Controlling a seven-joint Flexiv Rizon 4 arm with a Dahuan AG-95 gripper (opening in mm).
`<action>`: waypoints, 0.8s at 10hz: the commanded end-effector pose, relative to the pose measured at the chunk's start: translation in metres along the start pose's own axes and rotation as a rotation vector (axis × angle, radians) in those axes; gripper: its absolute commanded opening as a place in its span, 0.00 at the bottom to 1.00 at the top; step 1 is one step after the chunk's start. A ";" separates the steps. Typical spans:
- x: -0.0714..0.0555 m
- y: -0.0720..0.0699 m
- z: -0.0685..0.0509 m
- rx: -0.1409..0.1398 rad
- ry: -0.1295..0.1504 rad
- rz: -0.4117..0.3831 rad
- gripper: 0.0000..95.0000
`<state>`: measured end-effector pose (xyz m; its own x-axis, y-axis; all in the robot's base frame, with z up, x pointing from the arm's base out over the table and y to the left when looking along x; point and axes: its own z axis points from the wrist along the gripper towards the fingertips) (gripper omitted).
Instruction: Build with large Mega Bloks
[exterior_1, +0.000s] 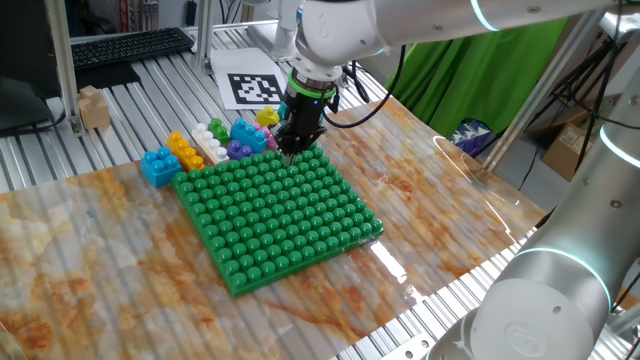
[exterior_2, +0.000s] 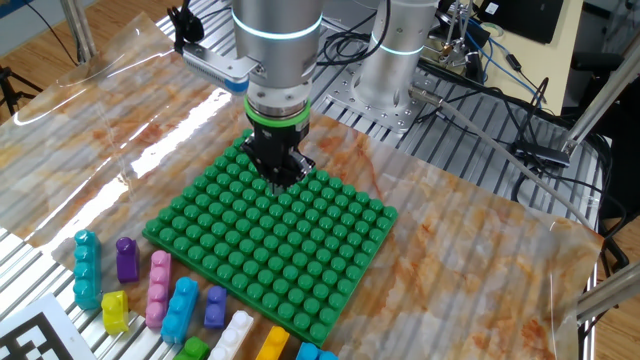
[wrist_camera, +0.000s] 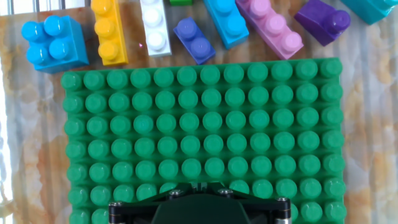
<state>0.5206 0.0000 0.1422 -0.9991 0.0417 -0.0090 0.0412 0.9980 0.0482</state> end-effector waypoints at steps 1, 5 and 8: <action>-0.002 0.000 0.001 0.000 0.003 -0.004 0.00; -0.012 -0.008 0.000 -0.001 0.005 -0.019 0.00; -0.025 -0.024 0.004 -0.005 0.001 -0.026 0.00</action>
<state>0.5486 -0.0249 0.1343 -1.0000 0.0046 0.0019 0.0047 0.9982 0.0600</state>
